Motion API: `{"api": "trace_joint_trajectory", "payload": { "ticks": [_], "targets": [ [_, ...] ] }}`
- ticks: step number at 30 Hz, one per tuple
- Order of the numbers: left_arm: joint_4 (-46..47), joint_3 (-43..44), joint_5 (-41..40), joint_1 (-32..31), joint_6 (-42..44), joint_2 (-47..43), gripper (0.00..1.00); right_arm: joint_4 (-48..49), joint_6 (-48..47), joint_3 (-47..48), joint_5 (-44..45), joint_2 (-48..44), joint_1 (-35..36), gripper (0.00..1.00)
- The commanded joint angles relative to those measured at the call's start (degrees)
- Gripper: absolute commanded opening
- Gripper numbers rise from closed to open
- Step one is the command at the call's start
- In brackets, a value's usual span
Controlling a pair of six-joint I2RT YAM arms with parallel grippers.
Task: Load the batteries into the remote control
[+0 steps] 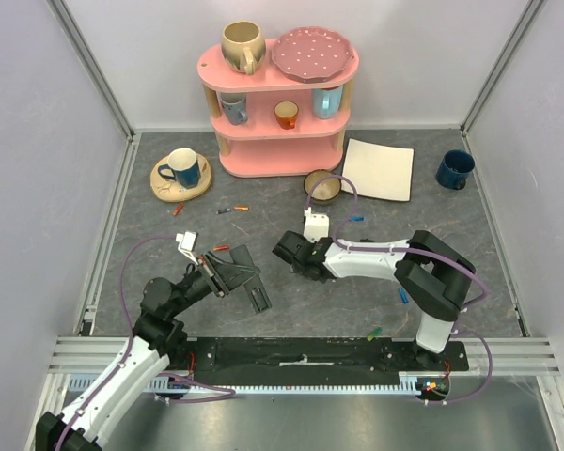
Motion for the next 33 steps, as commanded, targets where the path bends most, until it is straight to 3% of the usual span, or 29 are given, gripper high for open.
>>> {"api": "trace_joint_trajectory", "payload": {
  "ticks": [1, 16, 22, 25, 32, 33],
  "targets": [
    [0.5, -7.2, -0.5, 0.3, 1.1, -1.0, 0.02, -1.5, 3.2, 1.5, 1.8, 1.4, 1.0, 0.68],
    [0.5, -7.8, -0.4, 0.3, 0.3, -1.7, 0.02, -1.5, 3.1, 0.6, 0.9, 1.7, 1.4, 0.52],
    [0.4, -8.0, -0.3, 0.3, 0.2, -2.1, 0.02, -1.1, 0.6, -0.8, 1.1, -0.1, 1.5, 0.50],
    [-0.1, -8.0, -0.2, 0.3, 0.2, -2.7, 0.02, 0.9, -7.7, -1.6, 2.1, -3.4, 1.7, 0.50],
    [-0.6, -8.1, -0.5, 0.3, 0.1, -3.4, 0.02, 6.1, -37.6, -1.6, 1.2, -12.4, 1.6, 0.47],
    [-0.6, -8.0, -0.6, 0.3, 0.1, -3.5, 0.02, 7.1, -46.5, -2.2, -1.7, -14.8, 1.5, 0.42]
  ]
}}
